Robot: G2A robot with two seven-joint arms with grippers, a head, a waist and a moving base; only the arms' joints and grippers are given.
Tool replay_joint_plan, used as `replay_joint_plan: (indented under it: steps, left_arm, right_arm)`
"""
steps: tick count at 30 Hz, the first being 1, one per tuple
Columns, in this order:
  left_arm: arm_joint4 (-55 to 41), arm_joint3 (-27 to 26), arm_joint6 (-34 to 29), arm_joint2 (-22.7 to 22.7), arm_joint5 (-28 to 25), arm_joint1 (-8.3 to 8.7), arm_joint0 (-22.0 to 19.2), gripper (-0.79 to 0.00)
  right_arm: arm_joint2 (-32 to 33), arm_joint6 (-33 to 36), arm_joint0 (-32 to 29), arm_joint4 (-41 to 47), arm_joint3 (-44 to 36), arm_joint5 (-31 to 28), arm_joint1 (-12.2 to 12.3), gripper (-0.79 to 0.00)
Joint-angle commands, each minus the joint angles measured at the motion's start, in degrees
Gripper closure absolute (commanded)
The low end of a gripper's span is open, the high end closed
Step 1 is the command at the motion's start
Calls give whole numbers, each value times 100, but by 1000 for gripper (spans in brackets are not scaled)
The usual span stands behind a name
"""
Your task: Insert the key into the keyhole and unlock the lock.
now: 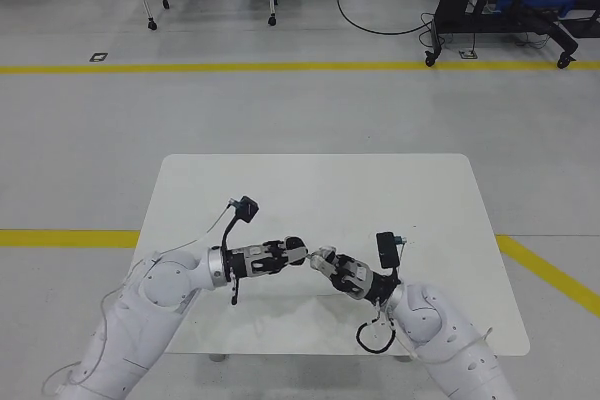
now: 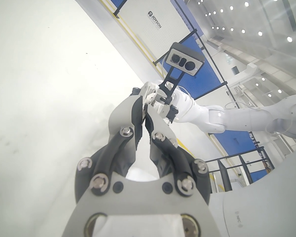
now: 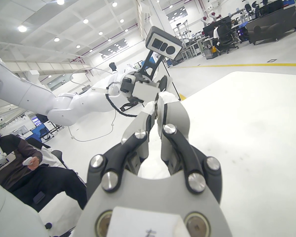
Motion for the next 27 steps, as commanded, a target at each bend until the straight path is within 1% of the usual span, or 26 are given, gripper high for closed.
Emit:
replay_joint_plan:
  steps: [1,2,3,7,11,14,16,20,27]
  left_arm:
    - [161,-100,-25,-129,-29,43,54,0]
    - [124,-157,-132,-184,-50,67,90,0]
    - [62,-219,-315,-251,-58,97,106,0]
    - [226,-654,-964,-622,105,243,184,0]
    - [386,-1161,-1275,-882,249,346,364,0]
    - [422,-1423,-1399,-903,345,383,461,0]
    - [450,-1474,-1423,-854,389,392,468,0]
    - [421,-1389,-1415,-732,375,395,411,0]
    - [469,-1246,-1316,-593,414,402,306,0]
  right_arm:
    - [-28,142,-4,157,-21,0,28,-468]
    - [-29,214,-6,237,-31,0,48,-382]
    - [-28,301,-5,313,-33,0,71,-372]
    - [-43,663,34,643,-28,0,156,-357]
    - [-144,995,128,904,14,0,203,-357]
    - [-294,1235,241,1070,48,0,210,-351]
    - [-410,1384,309,1214,44,0,213,-351]
    - [-520,1555,412,1452,105,0,231,-366]
    - [-666,1776,502,1749,93,0,271,-320]
